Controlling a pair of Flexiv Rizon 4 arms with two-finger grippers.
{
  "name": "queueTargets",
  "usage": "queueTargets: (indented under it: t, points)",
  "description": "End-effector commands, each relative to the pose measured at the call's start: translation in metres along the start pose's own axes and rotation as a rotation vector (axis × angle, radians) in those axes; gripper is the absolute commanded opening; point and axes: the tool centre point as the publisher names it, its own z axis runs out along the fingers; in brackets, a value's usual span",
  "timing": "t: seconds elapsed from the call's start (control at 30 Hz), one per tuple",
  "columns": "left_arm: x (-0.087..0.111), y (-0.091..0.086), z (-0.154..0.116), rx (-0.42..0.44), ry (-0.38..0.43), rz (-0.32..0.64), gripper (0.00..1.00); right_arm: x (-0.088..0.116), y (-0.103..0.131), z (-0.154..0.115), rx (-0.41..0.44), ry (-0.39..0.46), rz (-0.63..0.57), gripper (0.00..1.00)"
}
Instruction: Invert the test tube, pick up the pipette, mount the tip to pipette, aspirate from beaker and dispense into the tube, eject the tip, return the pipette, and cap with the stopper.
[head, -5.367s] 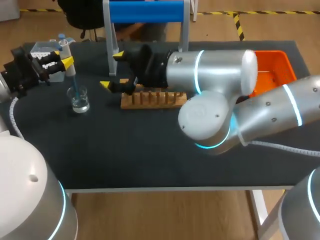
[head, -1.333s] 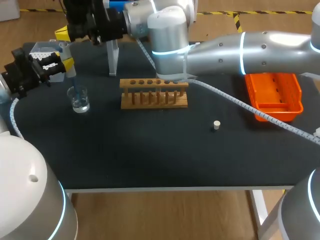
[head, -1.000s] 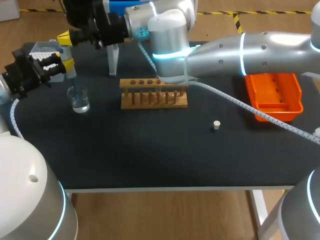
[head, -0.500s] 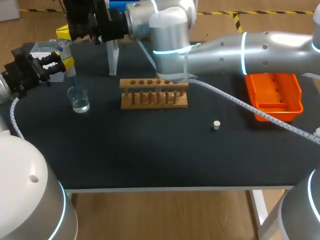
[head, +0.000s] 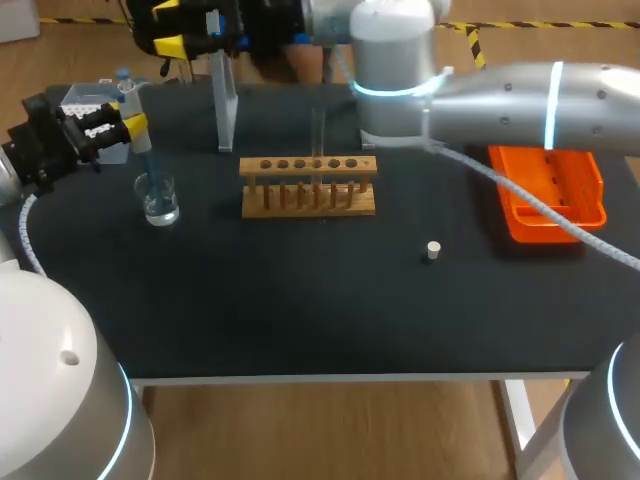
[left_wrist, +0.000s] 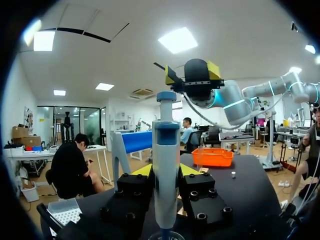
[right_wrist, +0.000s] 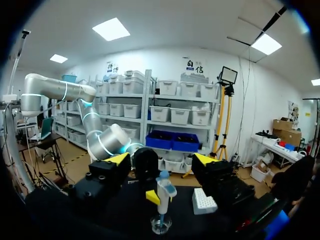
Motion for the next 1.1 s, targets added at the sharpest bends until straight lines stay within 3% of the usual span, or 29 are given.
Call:
queueTargets:
  t: [0.03, 0.3, 0.63, 1.1]
  points:
    - [-0.001, 0.000, -0.001, 0.002, 0.005, -0.001, 0.00, 0.018, 0.002, -0.055, 0.058, -0.053, 0.000, 1.00]
    - [-0.001, 0.000, -0.001, 0.002, 0.005, -0.001, 0.00, 0.022, -0.014, -0.108, 0.131, -0.097, 0.015, 1.00]
    - [-0.001, 0.000, -0.001, 0.002, 0.005, -0.001, 0.00, 0.023, -0.061, -0.173, 0.192, -0.150, 0.049, 1.00]
    - [-0.001, 0.000, -0.001, 0.002, 0.005, -0.001, 0.00, 0.011, -0.128, -0.222, 0.223, -0.176, 0.075, 1.00]
